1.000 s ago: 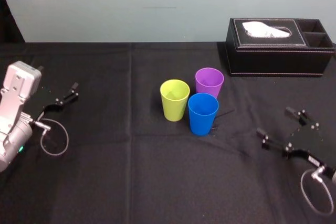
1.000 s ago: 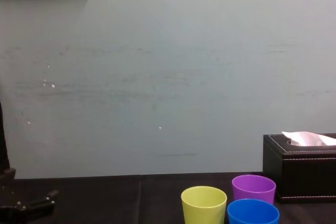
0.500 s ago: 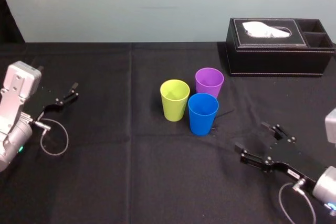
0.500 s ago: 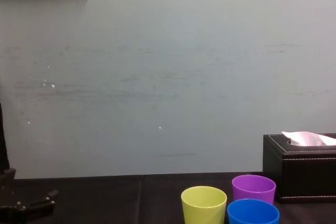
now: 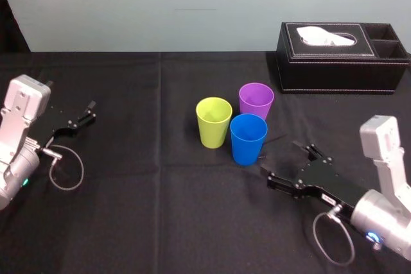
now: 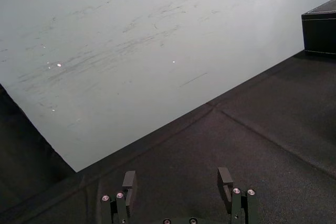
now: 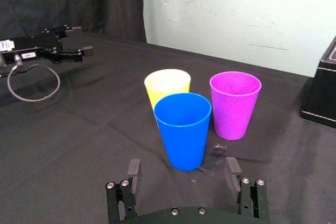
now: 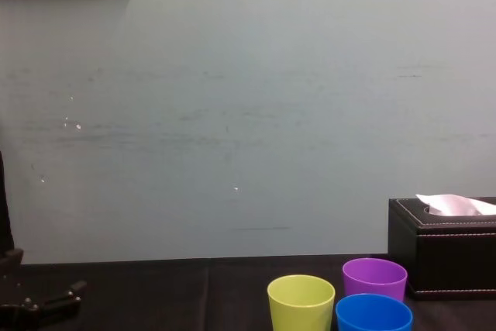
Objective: Stack the three plastic cups sequentially using one hand.
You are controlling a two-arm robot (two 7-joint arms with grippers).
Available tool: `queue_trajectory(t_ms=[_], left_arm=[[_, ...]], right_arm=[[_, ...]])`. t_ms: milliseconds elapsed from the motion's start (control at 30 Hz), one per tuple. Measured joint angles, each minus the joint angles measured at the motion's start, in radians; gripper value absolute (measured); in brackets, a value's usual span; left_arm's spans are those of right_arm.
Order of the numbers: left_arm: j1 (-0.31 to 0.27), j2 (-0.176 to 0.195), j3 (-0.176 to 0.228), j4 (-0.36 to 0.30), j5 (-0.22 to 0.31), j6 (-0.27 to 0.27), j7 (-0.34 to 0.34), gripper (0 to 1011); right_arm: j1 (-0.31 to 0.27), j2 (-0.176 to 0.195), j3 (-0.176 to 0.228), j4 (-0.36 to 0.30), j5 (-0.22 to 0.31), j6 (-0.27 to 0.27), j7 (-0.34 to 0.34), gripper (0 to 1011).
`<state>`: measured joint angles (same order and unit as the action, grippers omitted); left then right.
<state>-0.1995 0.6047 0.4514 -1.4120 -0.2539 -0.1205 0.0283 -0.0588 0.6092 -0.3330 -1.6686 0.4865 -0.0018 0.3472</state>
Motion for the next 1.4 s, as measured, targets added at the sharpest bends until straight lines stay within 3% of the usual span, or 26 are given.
queue_trajectory(t_ms=[333,567,1400], left_arm=[[0.0,0.0,0.0,0.0,0.0,0.0,0.0,1011],[0.0,0.0,0.0,0.0,0.0,0.0,0.0,1011],[0.0,0.0,0.0,0.0,0.0,0.0,0.0,1011]], right_arm=[[0.057,-0.073,-0.025,0.057,-0.06,0.02,-0.016,1004],[0.07,-0.115,-0.031,0.085,-0.111,-0.011,-0.026,1004],[0.103,-0.213,-0.028,0.146,-0.239,-0.046,-0.046,1004]])
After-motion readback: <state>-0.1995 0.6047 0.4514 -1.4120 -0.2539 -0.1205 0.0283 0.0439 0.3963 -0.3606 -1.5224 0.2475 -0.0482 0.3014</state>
